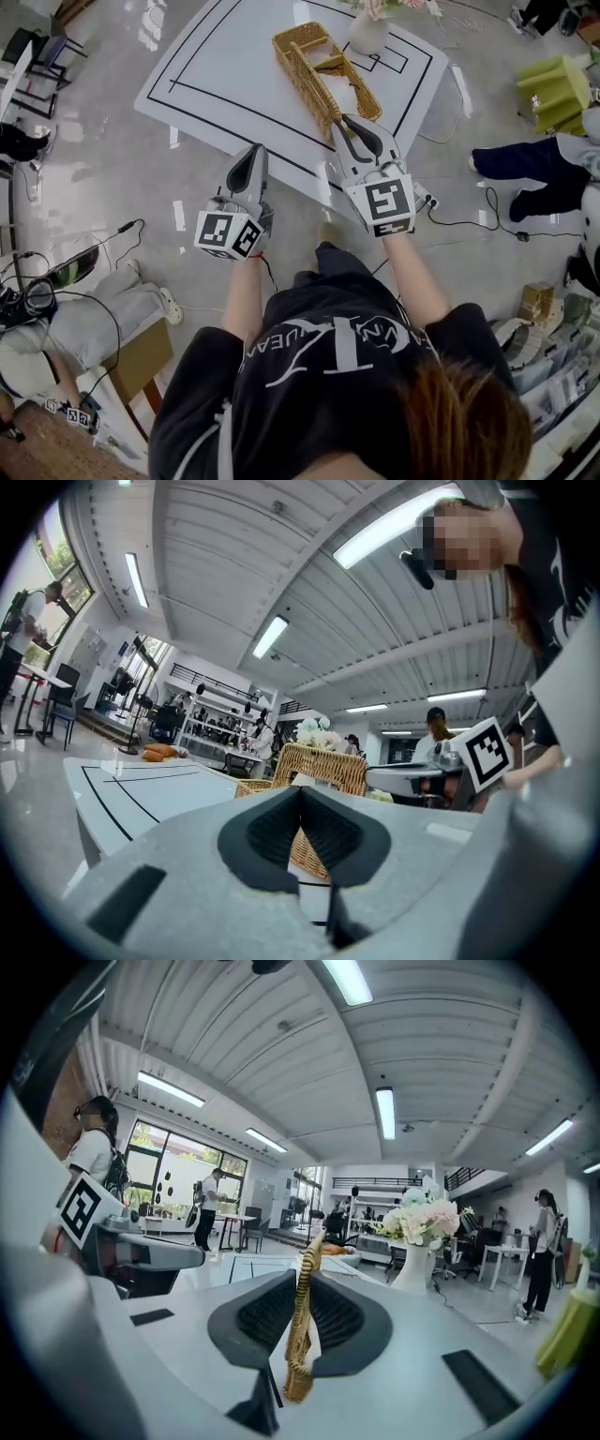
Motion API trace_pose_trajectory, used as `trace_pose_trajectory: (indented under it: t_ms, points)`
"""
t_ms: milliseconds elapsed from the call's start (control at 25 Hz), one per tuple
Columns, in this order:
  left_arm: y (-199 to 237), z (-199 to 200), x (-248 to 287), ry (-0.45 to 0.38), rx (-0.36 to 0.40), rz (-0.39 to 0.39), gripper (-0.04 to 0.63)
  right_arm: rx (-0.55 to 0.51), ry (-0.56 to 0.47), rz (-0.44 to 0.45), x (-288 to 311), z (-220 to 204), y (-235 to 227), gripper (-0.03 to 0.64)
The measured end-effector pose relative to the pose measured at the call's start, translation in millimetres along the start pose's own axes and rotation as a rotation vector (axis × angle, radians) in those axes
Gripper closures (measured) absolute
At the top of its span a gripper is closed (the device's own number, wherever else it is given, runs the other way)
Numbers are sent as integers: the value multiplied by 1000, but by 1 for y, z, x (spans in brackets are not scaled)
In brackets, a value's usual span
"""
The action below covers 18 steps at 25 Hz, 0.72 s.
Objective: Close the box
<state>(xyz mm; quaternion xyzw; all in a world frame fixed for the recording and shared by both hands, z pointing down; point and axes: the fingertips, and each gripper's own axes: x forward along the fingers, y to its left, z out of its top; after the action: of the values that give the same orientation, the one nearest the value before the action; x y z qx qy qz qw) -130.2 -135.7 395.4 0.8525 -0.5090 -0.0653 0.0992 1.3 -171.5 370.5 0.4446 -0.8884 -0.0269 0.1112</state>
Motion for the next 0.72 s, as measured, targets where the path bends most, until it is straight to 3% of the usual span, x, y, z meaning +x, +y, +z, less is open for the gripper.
trace_pose_trajectory:
  t_ms: [600, 720]
  points:
    - [-31, -7, 32, 16, 16, -10, 591, 300, -33, 22, -25, -30, -60, 555]
    - [-24, -8, 34, 30, 9, -9, 591, 318, -25, 26, -17, -29, -62, 551]
